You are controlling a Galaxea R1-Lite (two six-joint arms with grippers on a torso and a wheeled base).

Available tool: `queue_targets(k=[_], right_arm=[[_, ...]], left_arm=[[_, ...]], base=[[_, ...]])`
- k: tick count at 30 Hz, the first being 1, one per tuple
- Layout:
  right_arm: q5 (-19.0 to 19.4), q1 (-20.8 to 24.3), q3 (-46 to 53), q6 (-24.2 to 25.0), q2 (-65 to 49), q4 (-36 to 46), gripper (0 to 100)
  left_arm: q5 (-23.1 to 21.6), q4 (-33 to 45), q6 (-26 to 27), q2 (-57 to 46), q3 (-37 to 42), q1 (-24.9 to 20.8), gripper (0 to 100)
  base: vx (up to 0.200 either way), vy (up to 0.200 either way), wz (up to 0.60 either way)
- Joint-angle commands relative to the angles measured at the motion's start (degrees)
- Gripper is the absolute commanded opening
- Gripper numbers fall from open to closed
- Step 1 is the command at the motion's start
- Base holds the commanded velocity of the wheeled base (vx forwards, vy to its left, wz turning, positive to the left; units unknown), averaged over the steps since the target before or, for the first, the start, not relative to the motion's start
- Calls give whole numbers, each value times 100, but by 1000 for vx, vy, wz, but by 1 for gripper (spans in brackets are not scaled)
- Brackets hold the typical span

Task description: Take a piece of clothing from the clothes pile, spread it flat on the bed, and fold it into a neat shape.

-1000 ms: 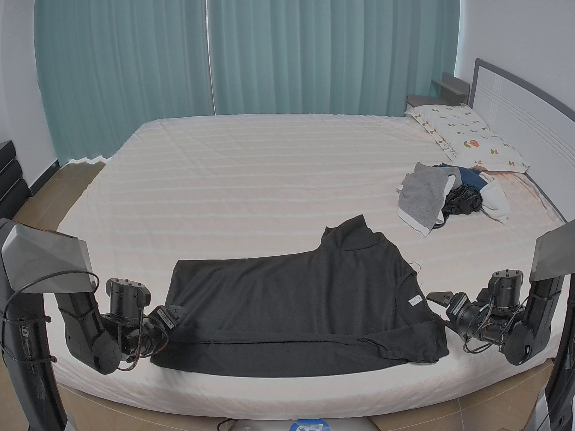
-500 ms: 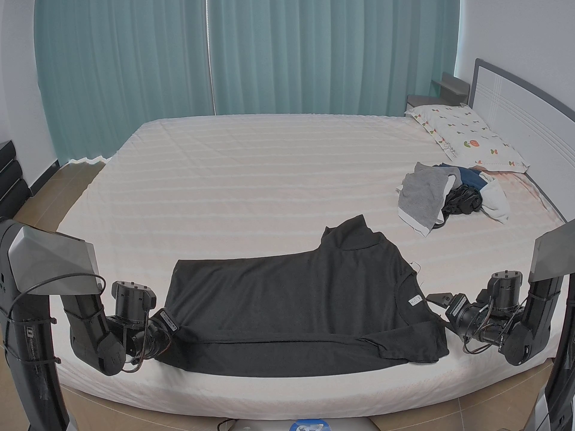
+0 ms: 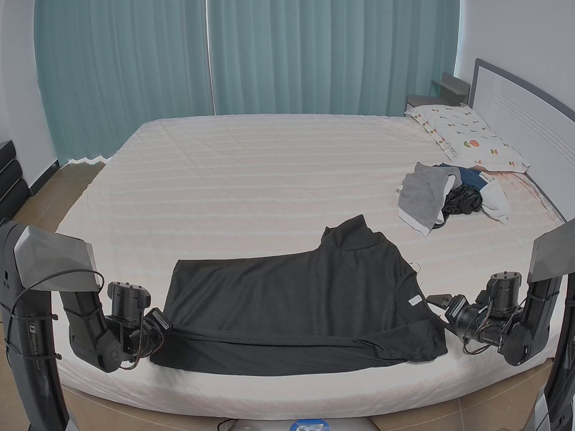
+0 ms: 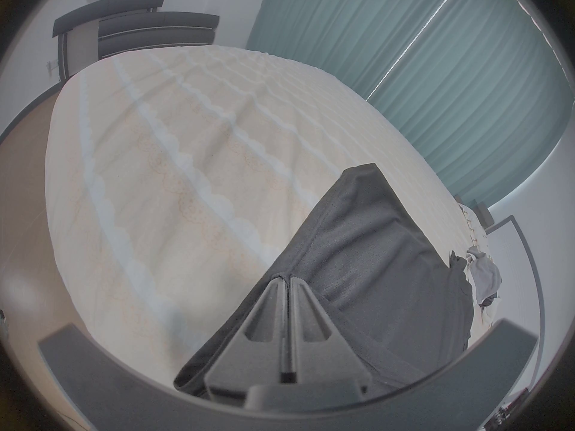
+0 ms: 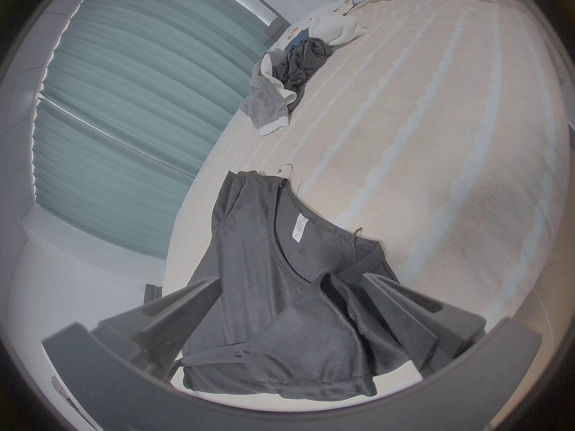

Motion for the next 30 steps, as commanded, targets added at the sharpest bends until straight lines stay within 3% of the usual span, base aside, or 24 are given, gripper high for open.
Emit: queue_targets(k=[1, 11, 16, 20, 24, 30], right_arm=[[3, 2, 0, 7, 21, -3, 100], [91, -86, -281, -336, 117, 85, 100], [522, -77, -676, -634, 451, 137, 100], [601, -156, -1133, -1215, 724, 480, 100], [1023, -165, -1300, -1382, 759, 700, 100], [1163, -183, -1327, -1478, 856, 709, 100]], left_arm=[[-3, -5, -38, 58, -122, 73, 0], [-65, -5, -55, 93, -149, 91, 0], [-74, -137, -99, 75, -114, 56, 0], [-82, -268, -126, 75, -70, 47, 0], [-82, -268, -126, 75, -70, 47, 0], [-82, -268, -126, 75, -70, 47, 0]], base=[[0, 0, 0], [0, 0, 0], [0, 0, 0], [0, 0, 0], [0, 0, 0], [0, 0, 0]])
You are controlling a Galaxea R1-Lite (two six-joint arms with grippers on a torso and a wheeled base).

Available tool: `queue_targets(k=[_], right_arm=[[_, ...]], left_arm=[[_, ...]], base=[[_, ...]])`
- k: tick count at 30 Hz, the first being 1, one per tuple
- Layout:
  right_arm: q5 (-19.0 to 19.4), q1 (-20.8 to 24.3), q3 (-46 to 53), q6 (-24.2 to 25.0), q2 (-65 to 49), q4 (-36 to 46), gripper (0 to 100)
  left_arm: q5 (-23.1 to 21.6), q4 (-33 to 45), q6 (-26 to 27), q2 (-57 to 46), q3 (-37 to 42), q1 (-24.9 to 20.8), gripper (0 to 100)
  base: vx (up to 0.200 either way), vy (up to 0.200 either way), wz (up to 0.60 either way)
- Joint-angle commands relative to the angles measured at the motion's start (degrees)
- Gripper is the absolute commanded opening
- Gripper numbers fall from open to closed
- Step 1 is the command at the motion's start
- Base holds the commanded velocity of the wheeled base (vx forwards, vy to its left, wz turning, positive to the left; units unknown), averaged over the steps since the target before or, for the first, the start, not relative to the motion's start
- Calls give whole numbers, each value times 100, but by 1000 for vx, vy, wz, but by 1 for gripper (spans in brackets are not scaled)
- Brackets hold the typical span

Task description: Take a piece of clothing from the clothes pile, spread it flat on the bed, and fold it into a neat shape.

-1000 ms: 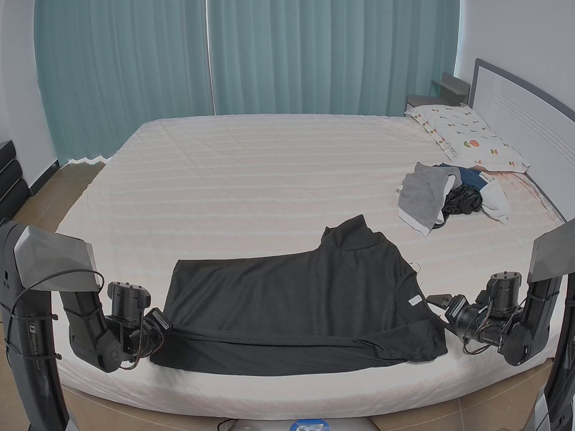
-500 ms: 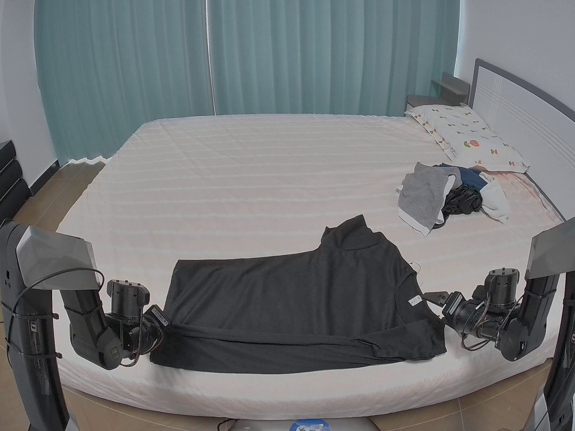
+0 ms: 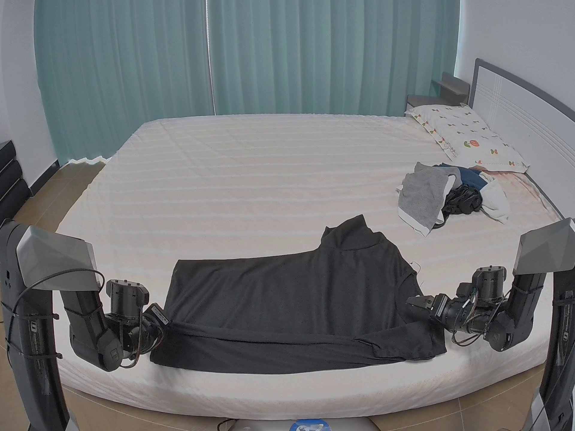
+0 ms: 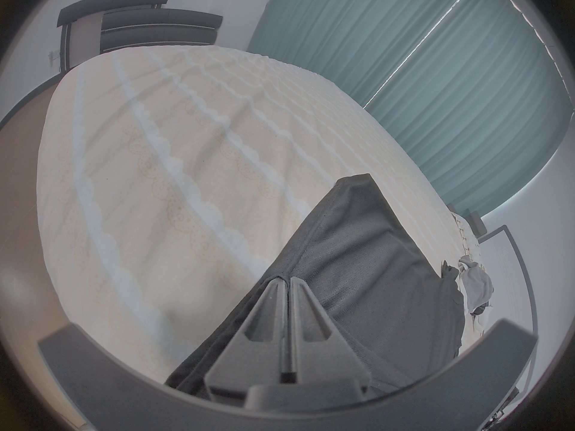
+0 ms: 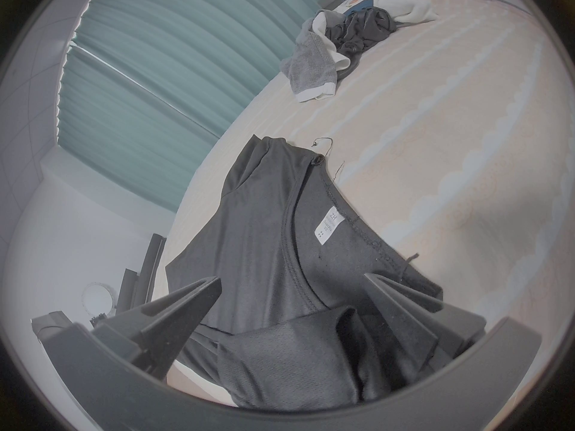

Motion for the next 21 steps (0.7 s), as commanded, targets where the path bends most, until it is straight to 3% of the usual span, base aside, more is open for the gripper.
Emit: queue_targets(k=[1, 11, 12, 21], right_arm=[[10, -11, -40, -109, 174, 5, 100], [151, -99, 206, -645, 314, -56, 100], [195, -107, 241, -689, 306, -56, 0], [212, -160, 258, -689, 297, -223, 0]], left_arm=[[2, -1, -2, -3, -1, -1, 0], [2, -1, -2, 6, -1, -1, 0], [2, -1, 6, 15, -10, -1, 0], [2, -1, 6, 24, -19, -1, 0]], base=[[0, 0, 0], [0, 0, 0], [0, 0, 0], [0, 0, 0]])
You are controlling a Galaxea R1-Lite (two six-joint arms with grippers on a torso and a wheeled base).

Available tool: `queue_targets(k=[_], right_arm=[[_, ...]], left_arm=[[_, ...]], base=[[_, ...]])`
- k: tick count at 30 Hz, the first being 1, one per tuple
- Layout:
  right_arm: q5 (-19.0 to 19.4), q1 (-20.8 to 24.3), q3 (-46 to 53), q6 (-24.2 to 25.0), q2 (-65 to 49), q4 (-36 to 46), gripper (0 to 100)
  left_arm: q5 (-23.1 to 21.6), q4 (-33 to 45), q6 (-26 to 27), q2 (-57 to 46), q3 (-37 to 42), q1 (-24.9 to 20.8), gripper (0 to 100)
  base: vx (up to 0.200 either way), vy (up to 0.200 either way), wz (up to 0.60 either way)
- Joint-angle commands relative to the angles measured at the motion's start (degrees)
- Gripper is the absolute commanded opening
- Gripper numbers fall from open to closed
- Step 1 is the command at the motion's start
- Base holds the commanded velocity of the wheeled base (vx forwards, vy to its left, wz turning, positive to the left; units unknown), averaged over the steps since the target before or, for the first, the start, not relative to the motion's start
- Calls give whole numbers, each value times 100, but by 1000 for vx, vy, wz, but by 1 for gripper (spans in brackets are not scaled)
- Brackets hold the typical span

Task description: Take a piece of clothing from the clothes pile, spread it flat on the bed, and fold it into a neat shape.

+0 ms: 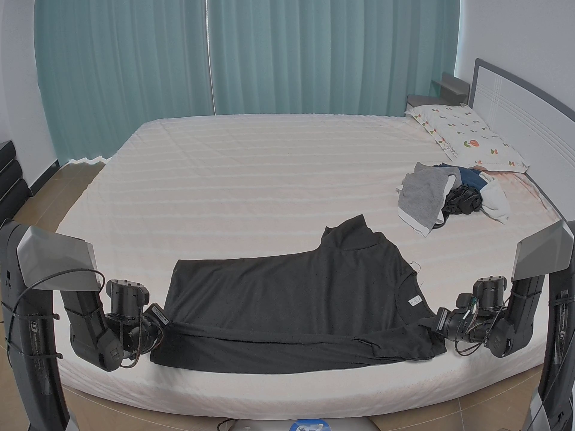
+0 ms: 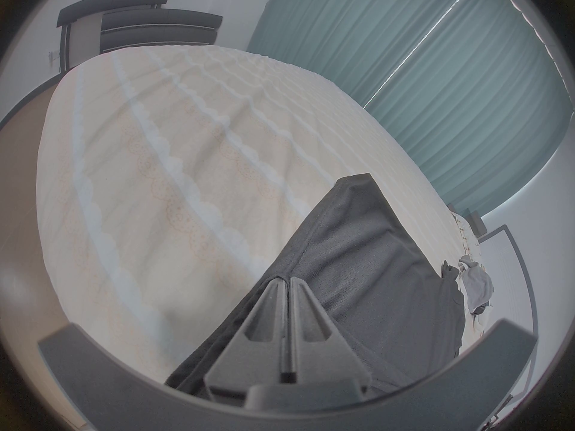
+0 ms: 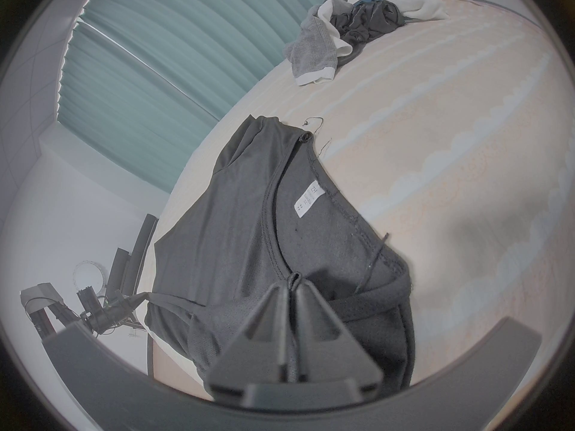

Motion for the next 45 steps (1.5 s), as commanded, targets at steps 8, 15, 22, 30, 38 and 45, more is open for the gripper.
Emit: queue_targets(k=[8, 15, 22, 30, 38, 45], right_arm=[[21, -270, -72, 331, 2, -494, 0], [-5, -261, -54, 638, 63, -933, 0], [-32, -261, -81, 647, 142, -933, 0], [-49, -235, -212, 647, 221, -933, 0], [-67, -200, -283, 647, 318, -924, 0], [-67, -200, -292, 647, 415, -942, 100]], left_arm=[[2, -10, -2, 4, -26, -1, 0], [2, -10, -20, -58, -26, -1, 0], [2, -10, -292, -181, -61, -1, 0], [-42, -19, -292, 4, -175, -1, 0], [-42, -19, -292, 118, -289, -1, 0], [-42, -19, -292, 136, -289, -1, 100]], base=[[0, 0, 0], [0, 0, 0], [0, 0, 0], [0, 0, 0], [0, 0, 0], [0, 0, 0]])
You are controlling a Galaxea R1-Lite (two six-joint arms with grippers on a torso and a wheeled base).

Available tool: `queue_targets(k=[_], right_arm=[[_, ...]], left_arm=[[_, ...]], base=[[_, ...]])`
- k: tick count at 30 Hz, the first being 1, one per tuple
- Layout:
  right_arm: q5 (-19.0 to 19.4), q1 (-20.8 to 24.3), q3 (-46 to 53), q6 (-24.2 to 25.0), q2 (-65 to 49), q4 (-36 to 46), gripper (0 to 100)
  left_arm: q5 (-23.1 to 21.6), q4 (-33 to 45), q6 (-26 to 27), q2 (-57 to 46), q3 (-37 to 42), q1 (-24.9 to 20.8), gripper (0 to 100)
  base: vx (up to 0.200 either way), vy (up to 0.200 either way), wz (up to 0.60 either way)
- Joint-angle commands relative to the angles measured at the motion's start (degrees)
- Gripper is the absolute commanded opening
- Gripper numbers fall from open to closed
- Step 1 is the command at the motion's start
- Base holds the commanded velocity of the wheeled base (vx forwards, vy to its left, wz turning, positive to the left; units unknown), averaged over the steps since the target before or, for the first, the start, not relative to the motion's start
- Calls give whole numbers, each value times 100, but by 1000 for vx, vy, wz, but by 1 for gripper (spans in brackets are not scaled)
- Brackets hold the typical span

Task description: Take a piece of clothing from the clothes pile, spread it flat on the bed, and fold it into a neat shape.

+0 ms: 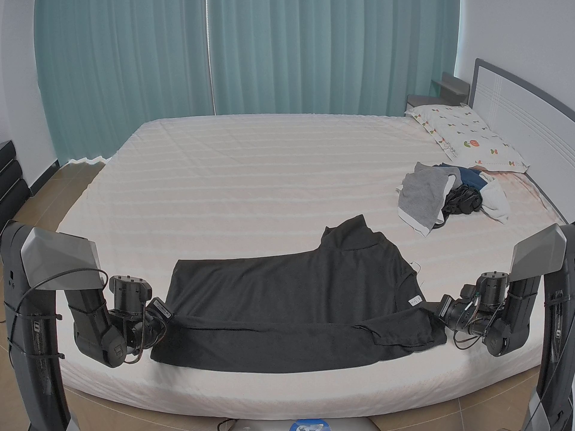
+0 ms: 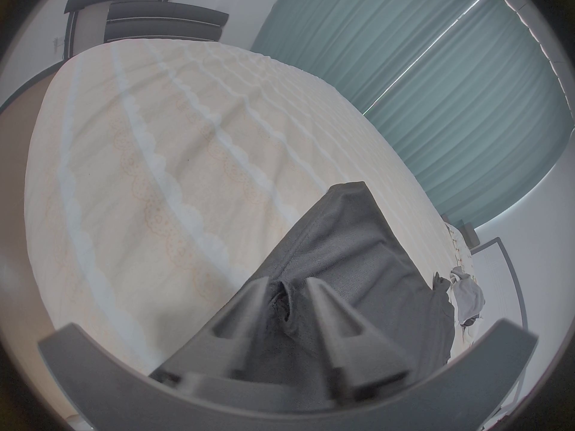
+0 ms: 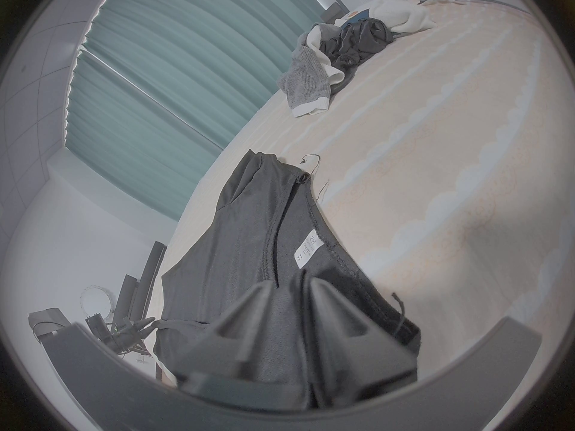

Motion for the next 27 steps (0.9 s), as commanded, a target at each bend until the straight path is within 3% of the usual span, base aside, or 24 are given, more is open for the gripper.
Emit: queue_targets(k=[1, 9, 12, 14, 17, 27], right_arm=[[10, 0, -3, 7, 56, -12, 100], [-183, -8, 314, 34, -172, -381, 100], [-271, 18, 560, 183, -445, -557, 100], [-271, 27, 744, 614, -893, -548, 100], [-280, 27, 876, 763, -1069, -548, 100], [-403, 132, 1676, 956, -1156, -557, 100]], left_arm=[[-1, -4, -8, 22, -23, -1, 100], [-1, -4, -26, -39, 30, 52, 100], [-27, -4, -26, -198, 100, 122, 100], [-308, -13, -35, -391, 294, 175, 100], [-458, -13, -44, -549, 399, 201, 100], [-880, -321, -219, -866, 1067, 131, 100]], base=[[0, 0, 0], [0, 0, 0], [0, 0, 0], [0, 0, 0], [0, 0, 0], [-180, 0, 0]])
